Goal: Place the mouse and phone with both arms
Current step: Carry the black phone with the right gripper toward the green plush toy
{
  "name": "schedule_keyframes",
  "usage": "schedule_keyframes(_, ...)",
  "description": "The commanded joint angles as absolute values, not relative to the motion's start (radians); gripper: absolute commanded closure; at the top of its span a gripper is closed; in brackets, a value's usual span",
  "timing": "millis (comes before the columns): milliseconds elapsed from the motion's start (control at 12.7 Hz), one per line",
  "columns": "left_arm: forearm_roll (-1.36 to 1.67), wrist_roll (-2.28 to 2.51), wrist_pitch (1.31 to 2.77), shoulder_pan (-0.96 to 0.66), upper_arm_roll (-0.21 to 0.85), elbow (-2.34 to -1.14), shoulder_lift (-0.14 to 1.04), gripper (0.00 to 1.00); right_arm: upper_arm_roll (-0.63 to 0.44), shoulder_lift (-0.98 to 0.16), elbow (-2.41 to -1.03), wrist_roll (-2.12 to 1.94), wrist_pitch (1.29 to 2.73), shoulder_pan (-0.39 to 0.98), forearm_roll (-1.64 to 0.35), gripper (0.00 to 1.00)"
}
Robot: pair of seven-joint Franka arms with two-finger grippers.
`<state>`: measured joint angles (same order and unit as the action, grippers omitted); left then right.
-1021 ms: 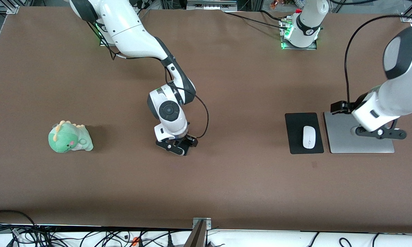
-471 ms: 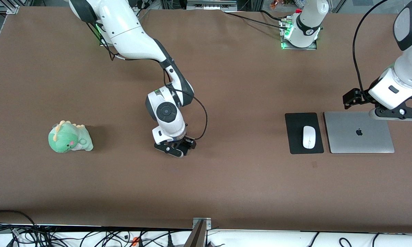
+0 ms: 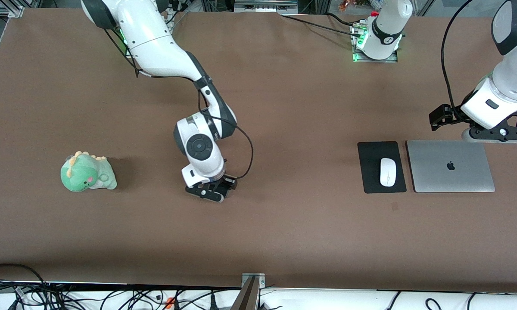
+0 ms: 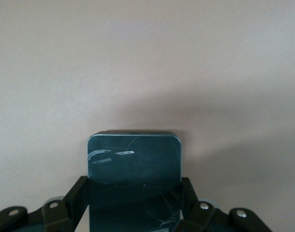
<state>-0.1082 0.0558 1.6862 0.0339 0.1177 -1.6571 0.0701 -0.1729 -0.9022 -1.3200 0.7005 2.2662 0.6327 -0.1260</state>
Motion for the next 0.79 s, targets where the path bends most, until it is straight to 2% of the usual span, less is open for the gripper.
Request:
schedule_keyframes(0, -0.103, 0.049, 1.678, 0.04, 0.124, -1.663, 0.058, 0.0, -0.164, -0.807, -1.354, 0.498, 2.151, 0.548, -0.13, 0.38)
schedule_keyframes(393, -0.103, 0.055, 1.677, 0.031, 0.129, -1.655, 0.055, 0.0, -0.17, -0.678, -1.544, 0.108, 2.163, 0.352, -0.133, 0.38)
schedule_keyframes(707, -0.103, 0.057, 1.667, 0.031, 0.129, -1.652, 0.057, 0.0, -0.17, -0.637, -1.715, -0.009, 2.325, 0.278, -0.156, 0.38)
